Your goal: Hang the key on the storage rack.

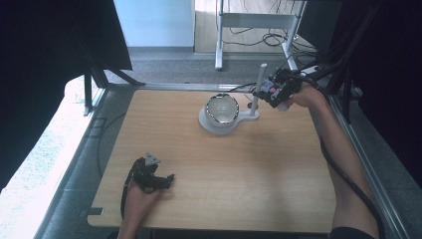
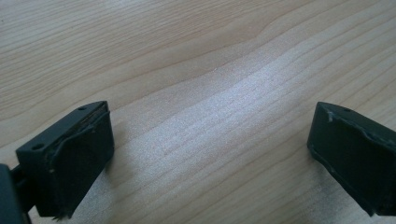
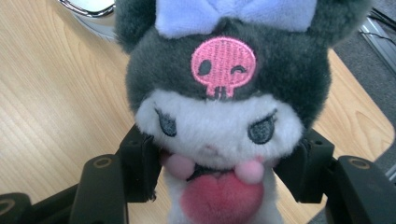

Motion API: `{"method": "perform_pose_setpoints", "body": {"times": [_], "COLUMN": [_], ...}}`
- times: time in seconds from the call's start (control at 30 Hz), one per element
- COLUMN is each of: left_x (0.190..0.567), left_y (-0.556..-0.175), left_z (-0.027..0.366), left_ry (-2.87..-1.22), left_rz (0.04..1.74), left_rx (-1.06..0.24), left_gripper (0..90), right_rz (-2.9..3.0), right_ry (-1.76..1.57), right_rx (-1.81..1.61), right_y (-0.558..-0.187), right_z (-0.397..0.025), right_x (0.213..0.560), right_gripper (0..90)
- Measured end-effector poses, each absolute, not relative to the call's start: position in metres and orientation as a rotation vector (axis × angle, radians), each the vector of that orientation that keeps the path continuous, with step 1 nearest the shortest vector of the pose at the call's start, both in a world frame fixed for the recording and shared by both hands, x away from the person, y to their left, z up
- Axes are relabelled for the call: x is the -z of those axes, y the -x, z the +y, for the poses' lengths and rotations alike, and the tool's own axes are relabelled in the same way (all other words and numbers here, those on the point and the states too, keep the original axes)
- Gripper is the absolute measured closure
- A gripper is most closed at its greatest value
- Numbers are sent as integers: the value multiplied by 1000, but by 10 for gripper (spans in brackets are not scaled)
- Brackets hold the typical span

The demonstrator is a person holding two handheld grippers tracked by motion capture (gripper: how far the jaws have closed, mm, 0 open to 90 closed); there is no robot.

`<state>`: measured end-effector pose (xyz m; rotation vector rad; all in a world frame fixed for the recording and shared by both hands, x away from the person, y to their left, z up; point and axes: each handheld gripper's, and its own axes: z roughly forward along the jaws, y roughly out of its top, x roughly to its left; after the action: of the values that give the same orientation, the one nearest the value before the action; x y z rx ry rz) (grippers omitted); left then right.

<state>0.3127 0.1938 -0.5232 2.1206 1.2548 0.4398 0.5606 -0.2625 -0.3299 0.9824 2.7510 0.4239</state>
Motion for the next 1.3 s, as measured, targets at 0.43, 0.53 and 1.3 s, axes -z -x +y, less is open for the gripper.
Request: {"method": "perform_pose_setpoints", "body": {"times": [0.43,0.53,1.3], "left_x": [523,523,523], "left_y": [-313,-313,-313], "left_z": [194,194,194], "left_ry": [-2123,-2123,-2122], "left_rz": [1255,1255,1256], "left_rx": [-439,-439,-438], "left_gripper": [5,5,5], "right_rz": [2708,2688,2702], "right_ry": [-1001,-1000,-837], "right_rx": [-448,-466,-411], "right_y": [-573,-574,-551], "right_z": [-264,-265,-263], "right_x": [374,383,392], "right_gripper": [373,360,132]}}
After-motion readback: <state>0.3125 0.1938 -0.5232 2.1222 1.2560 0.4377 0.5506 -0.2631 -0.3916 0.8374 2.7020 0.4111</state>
